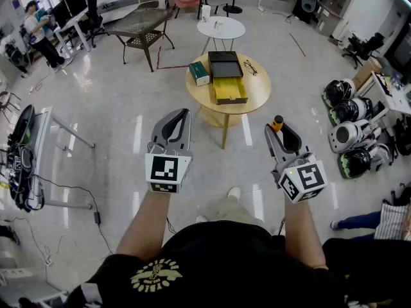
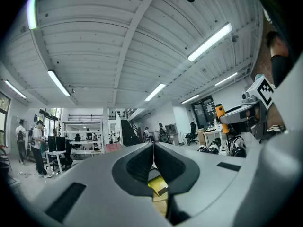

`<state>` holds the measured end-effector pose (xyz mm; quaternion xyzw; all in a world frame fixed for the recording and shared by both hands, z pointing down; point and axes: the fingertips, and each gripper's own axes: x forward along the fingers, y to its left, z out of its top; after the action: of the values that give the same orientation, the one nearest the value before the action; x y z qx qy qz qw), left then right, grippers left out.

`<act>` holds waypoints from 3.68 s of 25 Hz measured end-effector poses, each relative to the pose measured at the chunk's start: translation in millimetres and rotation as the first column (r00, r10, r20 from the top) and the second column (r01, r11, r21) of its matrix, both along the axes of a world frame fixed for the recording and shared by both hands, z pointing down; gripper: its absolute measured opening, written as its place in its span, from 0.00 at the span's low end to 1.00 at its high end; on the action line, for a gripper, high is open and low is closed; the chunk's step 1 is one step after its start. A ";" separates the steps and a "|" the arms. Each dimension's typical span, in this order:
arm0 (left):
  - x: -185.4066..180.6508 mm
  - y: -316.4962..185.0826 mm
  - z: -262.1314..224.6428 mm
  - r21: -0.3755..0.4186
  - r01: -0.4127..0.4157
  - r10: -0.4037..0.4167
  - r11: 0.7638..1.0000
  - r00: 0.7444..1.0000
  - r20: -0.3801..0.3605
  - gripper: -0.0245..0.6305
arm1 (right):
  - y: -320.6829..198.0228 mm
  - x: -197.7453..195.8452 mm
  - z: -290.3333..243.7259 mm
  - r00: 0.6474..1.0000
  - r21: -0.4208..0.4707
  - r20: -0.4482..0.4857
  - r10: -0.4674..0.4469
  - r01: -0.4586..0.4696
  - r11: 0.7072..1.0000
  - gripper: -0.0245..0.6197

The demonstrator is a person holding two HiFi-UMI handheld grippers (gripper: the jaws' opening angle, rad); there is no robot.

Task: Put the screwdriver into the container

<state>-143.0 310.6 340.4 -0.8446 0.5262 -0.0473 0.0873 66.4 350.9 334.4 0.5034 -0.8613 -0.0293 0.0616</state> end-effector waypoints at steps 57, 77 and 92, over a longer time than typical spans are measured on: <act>170.5 -257.8 31.1 -0.059 0.107 -0.103 0.992 0.992 0.067 0.07 | -285.6 154.1 35.7 0.970 -0.072 0.115 -0.215 0.224 0.972 0.24; 166.9 -262.2 41.4 -0.072 0.101 -0.097 0.992 0.993 0.068 0.07 | -287.8 151.6 43.3 0.969 -0.058 0.124 -0.213 0.221 0.973 0.24; 113.7 -340.5 50.5 -0.098 0.130 -0.126 0.987 0.991 0.052 0.07 | -366.3 107.7 51.4 0.972 -0.081 0.107 -0.209 0.218 0.973 0.24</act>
<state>-29.3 -29.9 390.9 -0.8110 0.5742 -0.0987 0.0532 174.1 -15.4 385.8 0.4054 -0.9128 0.0289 0.0389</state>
